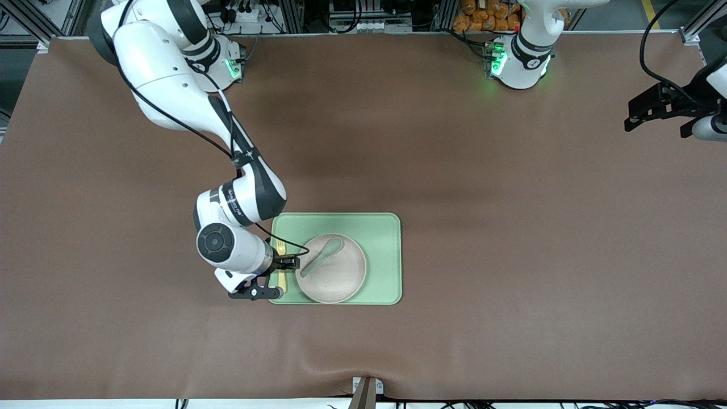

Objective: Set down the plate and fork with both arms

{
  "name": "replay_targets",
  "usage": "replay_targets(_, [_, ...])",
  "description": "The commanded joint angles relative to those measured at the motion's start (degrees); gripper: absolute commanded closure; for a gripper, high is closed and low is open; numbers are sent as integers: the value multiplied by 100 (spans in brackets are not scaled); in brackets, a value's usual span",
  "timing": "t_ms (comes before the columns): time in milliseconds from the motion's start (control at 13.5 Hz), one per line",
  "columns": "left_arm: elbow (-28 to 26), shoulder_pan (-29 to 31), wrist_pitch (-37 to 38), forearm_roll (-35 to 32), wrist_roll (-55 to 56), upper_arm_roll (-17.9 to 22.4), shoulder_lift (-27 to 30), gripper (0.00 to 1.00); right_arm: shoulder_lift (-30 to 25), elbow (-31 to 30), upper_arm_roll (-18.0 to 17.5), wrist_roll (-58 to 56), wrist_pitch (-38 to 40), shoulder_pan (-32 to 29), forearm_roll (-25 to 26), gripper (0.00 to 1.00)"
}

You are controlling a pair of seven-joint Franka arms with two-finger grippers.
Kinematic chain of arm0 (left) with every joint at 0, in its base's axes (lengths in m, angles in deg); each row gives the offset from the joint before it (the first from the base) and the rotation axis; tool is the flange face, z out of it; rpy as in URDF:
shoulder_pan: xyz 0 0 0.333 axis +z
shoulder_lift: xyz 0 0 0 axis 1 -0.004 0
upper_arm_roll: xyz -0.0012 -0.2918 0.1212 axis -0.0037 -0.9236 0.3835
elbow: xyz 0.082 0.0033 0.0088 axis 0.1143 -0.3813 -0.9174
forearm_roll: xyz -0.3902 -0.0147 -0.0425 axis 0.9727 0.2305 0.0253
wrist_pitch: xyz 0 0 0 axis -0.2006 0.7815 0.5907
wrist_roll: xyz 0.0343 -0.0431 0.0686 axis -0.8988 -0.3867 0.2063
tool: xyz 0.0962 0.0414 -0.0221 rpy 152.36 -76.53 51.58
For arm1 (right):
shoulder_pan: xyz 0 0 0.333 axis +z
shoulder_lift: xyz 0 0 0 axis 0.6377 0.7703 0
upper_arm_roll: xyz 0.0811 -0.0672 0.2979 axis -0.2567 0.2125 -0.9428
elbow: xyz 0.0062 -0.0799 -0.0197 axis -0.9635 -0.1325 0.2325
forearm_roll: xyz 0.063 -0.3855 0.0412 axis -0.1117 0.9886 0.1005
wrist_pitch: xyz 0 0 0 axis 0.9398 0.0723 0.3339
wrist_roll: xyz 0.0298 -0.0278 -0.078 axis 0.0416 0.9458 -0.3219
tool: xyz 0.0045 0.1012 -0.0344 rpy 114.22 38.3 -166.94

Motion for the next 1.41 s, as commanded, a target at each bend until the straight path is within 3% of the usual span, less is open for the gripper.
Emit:
replay_targets(0, [-11, 37, 52, 24, -49, 1, 59, 0, -281, 185, -74, -4, 464, -229, -104, 0])
replay_targets(518, [-11, 63, 52, 24, -57, -8, 59, 0, -1133, 160, -38, -39, 578, -809, -69, 0])
replay_targets(1110, [-11, 63, 43, 41, -75, -8, 59, 0, -1652, 98, -29, -451, 1510, -1345, -42, 0])
replay_targets(1332, [-2, 45, 52, 50, -31, -43, 76, 0, -2134, 80, -21, -697, 2220, -1538, -25, 0])
